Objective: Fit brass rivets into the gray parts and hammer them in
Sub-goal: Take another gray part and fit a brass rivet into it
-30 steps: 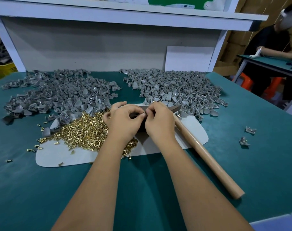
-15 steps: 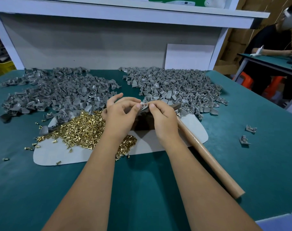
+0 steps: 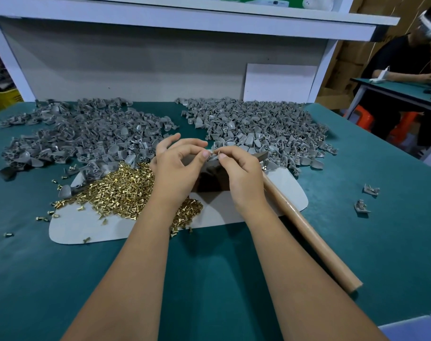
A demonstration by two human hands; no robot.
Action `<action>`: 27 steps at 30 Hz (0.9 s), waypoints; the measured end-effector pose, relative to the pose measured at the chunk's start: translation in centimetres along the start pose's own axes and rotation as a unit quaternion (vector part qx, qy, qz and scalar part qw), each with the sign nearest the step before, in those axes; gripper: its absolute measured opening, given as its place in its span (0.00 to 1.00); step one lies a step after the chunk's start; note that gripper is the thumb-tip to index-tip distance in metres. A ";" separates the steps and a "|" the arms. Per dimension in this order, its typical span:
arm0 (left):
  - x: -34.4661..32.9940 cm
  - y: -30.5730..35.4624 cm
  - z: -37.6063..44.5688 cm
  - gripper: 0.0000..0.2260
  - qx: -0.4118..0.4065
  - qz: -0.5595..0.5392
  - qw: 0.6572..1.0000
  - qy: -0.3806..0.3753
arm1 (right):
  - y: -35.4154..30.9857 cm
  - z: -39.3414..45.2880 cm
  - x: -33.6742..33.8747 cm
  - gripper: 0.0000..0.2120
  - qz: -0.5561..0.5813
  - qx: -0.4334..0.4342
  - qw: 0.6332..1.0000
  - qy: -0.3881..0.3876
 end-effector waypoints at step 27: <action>-0.9 -1.8 0.1 0.07 0.017 0.113 0.993 0.007 | -2.0 0.5 5.2 0.08 -0.527 -0.128 0.840 0.021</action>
Point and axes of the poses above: each hand's wrist, its own z-axis towards the middle knuckle, its own x-axis out of the back of the hand, y = z × x, the point moved 2 cm from there along z, towards the middle knuckle, and after that the axes turned 1 degree about y, right-handed, at the moved point
